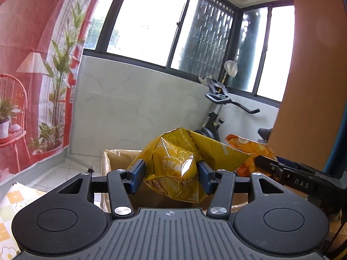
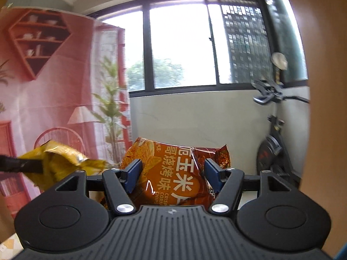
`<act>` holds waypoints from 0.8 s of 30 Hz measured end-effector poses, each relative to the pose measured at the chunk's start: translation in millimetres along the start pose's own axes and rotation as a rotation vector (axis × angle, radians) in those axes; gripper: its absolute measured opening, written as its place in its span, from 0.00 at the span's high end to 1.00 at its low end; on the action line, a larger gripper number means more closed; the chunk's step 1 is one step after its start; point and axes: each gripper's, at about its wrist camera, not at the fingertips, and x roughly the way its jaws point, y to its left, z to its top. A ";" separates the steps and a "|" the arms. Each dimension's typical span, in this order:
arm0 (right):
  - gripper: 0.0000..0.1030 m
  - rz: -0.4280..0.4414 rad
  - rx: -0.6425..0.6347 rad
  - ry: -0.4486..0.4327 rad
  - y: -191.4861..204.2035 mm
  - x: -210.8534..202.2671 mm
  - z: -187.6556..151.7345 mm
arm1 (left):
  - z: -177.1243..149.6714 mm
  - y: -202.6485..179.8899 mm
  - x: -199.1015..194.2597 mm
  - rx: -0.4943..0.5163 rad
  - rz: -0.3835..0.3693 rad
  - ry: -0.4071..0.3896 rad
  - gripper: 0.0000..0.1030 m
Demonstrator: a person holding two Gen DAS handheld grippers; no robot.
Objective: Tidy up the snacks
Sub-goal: 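Lift both held bags and carry them over the open box, then open both tools to drop the bags into the box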
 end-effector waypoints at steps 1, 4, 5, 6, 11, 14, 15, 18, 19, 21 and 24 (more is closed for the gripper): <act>0.37 0.009 -0.007 0.004 3.6 9.2 -1.4 | -0.4 0.3 4.9 0.003 0.005 0.006 0.46; 0.37 0.025 -0.015 0.028 11.3 35.6 -7.1 | -3.6 4.4 14.6 0.006 0.024 0.028 0.46; 0.37 0.028 -0.015 0.038 12.8 43.9 -9.7 | -5.3 5.2 18.4 0.006 0.029 0.035 0.46; 0.37 0.030 -0.013 0.048 13.1 50.3 -12.3 | -5.7 10.0 21.6 0.002 0.034 0.041 0.46; 0.39 0.021 0.000 0.091 12.8 69.7 -31.6 | -9.1 17.0 30.3 -0.005 0.048 0.064 0.46; 0.40 0.022 0.001 0.097 12.2 75.4 -40.4 | -8.8 17.9 34.6 0.006 0.051 0.070 0.46; 0.40 0.023 0.000 0.094 11.6 74.9 -42.2 | -9.1 18.3 37.1 0.008 0.053 0.075 0.46; 0.45 0.022 -0.001 0.098 11.3 77.3 -45.9 | -10.8 19.2 43.5 0.008 0.056 0.096 0.46; 0.46 0.029 0.006 0.106 11.2 79.2 -47.3 | -11.7 19.7 44.9 0.009 0.052 0.105 0.46; 0.46 0.034 0.017 0.130 11.5 81.8 -50.8 | -13.4 19.8 47.5 0.012 0.044 0.122 0.45; 0.46 0.028 0.031 0.147 8.9 79.8 -58.7 | -14.1 20.8 45.8 0.025 0.038 0.133 0.35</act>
